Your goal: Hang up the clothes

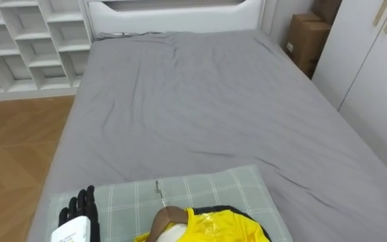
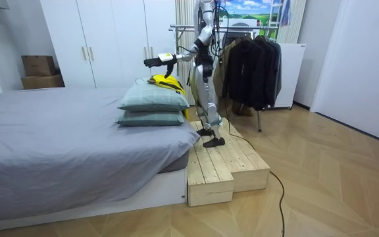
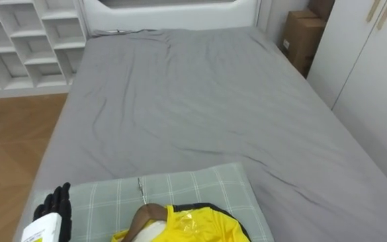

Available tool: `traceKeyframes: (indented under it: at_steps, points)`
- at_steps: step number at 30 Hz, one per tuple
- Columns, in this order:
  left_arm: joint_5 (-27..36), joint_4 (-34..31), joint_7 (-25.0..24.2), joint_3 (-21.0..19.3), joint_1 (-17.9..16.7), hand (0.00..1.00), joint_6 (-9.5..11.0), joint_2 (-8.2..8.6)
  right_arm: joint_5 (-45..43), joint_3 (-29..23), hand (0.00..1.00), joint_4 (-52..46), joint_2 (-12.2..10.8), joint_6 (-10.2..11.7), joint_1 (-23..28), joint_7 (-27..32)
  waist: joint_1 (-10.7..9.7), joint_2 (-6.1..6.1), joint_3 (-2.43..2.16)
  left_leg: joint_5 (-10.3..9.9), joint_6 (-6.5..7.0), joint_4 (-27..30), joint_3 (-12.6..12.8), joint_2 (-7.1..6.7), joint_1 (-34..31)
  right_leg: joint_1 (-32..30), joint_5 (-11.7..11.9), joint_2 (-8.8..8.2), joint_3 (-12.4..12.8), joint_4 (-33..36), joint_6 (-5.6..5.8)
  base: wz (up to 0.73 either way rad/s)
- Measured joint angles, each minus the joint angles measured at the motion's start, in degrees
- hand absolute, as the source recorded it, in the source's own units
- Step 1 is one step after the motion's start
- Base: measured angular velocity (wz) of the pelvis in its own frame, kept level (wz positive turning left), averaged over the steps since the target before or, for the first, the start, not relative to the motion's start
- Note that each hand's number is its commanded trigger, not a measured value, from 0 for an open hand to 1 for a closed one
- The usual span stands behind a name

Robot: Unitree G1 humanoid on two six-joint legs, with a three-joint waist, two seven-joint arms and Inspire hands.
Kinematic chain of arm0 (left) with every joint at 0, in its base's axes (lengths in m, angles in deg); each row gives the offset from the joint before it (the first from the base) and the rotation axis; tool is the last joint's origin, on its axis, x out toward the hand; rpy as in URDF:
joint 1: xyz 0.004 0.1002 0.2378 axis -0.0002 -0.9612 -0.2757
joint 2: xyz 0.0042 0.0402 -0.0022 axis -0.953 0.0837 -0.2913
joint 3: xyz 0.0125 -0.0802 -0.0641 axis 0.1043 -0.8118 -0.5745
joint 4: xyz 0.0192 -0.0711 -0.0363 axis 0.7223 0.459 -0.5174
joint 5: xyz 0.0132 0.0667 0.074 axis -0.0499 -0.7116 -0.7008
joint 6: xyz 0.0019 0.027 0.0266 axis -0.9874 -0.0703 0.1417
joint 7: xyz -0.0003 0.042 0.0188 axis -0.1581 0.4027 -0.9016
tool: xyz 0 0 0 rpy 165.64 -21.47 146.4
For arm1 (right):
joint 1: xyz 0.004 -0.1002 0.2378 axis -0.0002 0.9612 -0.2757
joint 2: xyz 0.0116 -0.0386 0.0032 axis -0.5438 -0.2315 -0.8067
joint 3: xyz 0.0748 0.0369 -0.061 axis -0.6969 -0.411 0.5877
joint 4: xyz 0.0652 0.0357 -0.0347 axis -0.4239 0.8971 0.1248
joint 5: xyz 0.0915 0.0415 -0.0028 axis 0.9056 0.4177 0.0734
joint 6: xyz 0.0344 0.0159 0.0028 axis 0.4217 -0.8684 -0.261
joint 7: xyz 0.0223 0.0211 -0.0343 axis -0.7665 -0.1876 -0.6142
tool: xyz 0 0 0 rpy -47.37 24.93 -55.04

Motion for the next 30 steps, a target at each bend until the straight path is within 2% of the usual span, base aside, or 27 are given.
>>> traceKeyframes:
  at_steps: [4,12,17,23,30]
  points:
    - [0.5,0.0,-1.8,1.5,0.0,0.0,0.1,0.07,0.5,0.2,0.0,0.0,-0.3,0.0,0.1,-0.1,-0.8,-0.04,0.0,0.0,0.0,0.0,0.2,0.0,-0.1,-0.1,0.0,0.0,0.0,0.0,0.0,0.0]
    - [0.5,0.1,-5.3,2.6,0.0,0.0,0.2,0.27,0.4,0.3,0.0,-0.1,-0.4,0.0,-0.1,0.0,-0.8,-0.01,-0.07,0.0,0.0,0.0,0.2,0.05,-0.1,-0.7,0.0,0.0,-0.1,0.9,0.03,-0.01]
    - [0.6,0.5,-6.7,4.5,0.0,0.0,-0.2,0.28,1.3,2.3,0.0,-0.1,-0.4,0.0,-0.2,0.2,-0.8,-0.01,-0.06,0.0,0.0,0.0,0.2,0.05,0.2,-0.5,0.0,-0.01,-0.2,0.9,0.03,0.0]
    - [0.8,2.8,-8.6,5.1,0.1,0.0,-0.4,1.4,1.7,2.4,0.0,0.0,-0.4,-0.1,-0.1,0.1,-0.8,-0.26,0.06,0.0,0.0,-0.1,0.2,0.06,0.2,-0.5,0.0,-0.01,-0.4,1.0,0.03,0.0]
    - [7.2,7.3,-10.0,3.5,1.1,0.0,-0.4,1.88,2.1,2.4,0.0,-0.1,-0.7,-0.1,0.0,-0.5,-0.7,-1.06,0.27,0.0,0.0,0.0,0.4,0.06,-0.3,-1.0,0.0,0.07,0.3,0.7,0.02,-0.02]
